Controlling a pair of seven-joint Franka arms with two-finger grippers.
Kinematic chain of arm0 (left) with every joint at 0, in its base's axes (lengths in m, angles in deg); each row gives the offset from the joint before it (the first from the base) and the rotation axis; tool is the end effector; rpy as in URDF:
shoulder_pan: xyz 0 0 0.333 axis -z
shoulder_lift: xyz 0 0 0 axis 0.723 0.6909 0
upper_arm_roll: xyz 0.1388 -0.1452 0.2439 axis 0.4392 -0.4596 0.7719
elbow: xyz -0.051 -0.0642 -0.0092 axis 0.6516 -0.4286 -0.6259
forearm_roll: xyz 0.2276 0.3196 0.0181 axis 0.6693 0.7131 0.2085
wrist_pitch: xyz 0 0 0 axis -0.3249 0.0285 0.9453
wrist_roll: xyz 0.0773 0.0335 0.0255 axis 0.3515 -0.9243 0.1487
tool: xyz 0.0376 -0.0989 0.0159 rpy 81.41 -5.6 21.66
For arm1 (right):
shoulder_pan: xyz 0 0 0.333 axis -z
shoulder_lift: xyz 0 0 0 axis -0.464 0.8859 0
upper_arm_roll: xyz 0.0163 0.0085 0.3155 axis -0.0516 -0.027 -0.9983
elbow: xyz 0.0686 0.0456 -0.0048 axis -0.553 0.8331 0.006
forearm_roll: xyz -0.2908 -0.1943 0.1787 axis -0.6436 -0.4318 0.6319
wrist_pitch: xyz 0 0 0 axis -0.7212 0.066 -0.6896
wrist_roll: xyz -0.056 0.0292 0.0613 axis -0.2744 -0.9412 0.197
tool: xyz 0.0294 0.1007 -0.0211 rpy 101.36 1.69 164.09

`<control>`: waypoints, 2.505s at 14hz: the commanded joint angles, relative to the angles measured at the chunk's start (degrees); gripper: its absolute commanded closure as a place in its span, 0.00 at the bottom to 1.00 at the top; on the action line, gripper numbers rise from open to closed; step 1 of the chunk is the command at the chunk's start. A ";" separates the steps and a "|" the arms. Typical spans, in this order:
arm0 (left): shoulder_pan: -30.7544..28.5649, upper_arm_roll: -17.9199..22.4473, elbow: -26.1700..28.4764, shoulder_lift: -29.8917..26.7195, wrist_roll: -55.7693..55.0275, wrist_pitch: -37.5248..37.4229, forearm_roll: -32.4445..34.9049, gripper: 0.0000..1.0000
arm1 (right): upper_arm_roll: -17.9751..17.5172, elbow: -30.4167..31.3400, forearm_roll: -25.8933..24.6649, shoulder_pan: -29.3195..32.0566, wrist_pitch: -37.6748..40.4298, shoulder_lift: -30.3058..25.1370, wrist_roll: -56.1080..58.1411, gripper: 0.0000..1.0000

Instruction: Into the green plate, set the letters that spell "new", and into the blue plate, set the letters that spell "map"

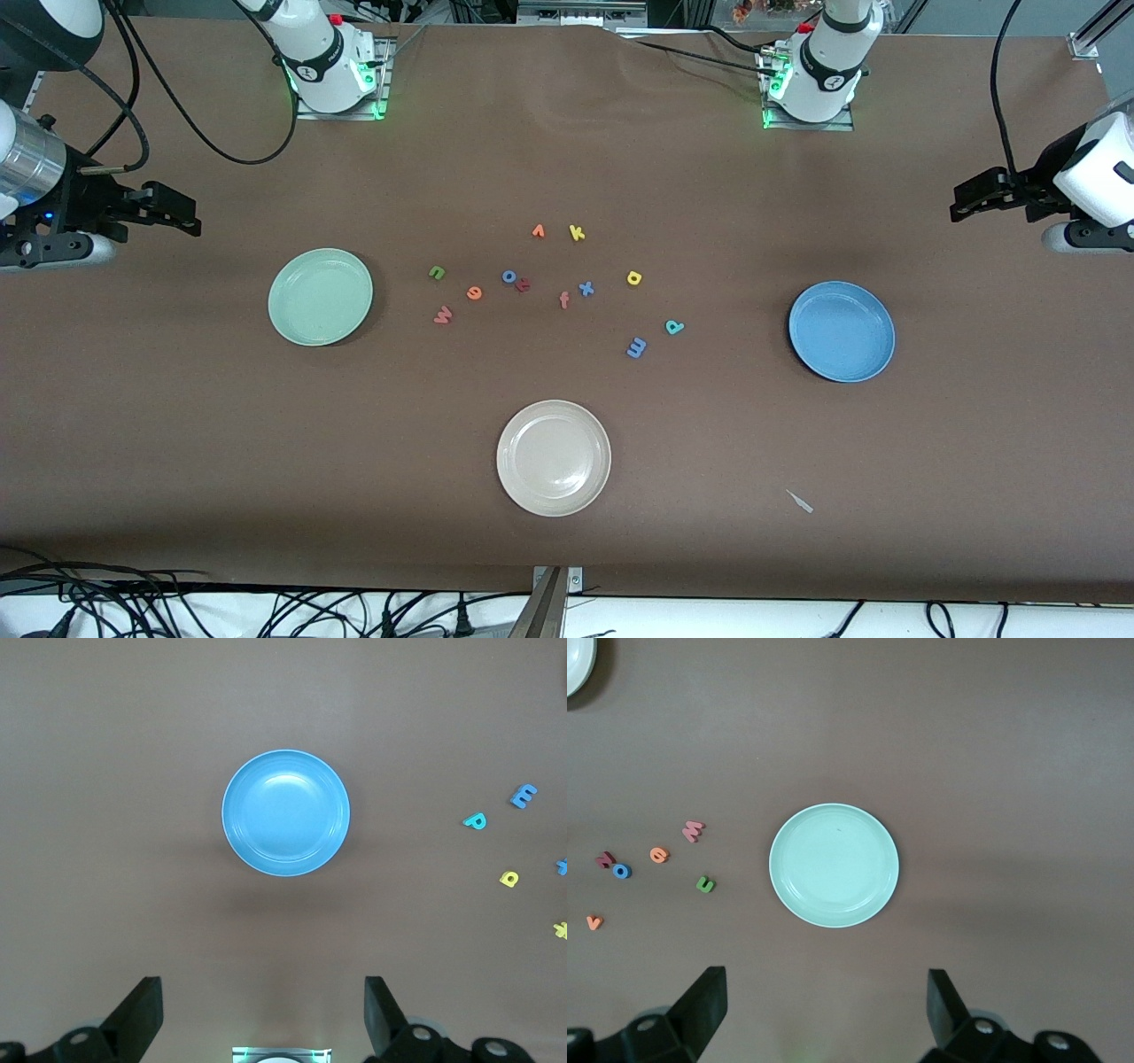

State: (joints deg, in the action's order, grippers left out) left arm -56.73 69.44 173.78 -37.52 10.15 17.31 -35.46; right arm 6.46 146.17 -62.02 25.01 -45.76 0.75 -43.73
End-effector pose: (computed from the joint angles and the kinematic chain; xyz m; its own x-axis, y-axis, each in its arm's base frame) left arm 0.5514 0.0011 0.5890 0.9879 0.0200 -0.1537 0.0209 -0.9998 0.0046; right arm 0.5724 0.0237 0.5685 0.9913 0.0939 -0.0927 0.0918 -0.9954 -0.0265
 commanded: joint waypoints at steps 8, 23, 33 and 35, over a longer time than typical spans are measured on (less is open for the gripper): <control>0.06 -0.06 0.05 -0.19 1.09 0.19 0.63 0.00 | -0.16 0.78 -0.73 0.08 -0.59 -0.67 0.31 0.00; 0.15 -0.15 0.05 -0.19 1.09 0.11 0.72 0.00 | -0.16 1.22 -0.73 0.00 -1.47 -0.49 0.30 0.00; 0.24 -0.15 0.05 -0.01 1.09 0.28 0.72 0.00 | -0.34 2.80 -0.82 0.00 -4.19 -0.67 0.30 0.00; 0.24 -0.15 0.05 0.16 1.09 0.20 0.72 0.00 | -0.34 2.89 -0.82 0.00 -4.11 -0.67 0.30 0.00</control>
State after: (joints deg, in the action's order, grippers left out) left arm -56.56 69.43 173.82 -37.40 10.15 17.31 -35.46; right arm 6.44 148.27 -62.02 25.00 -49.22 0.79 -43.73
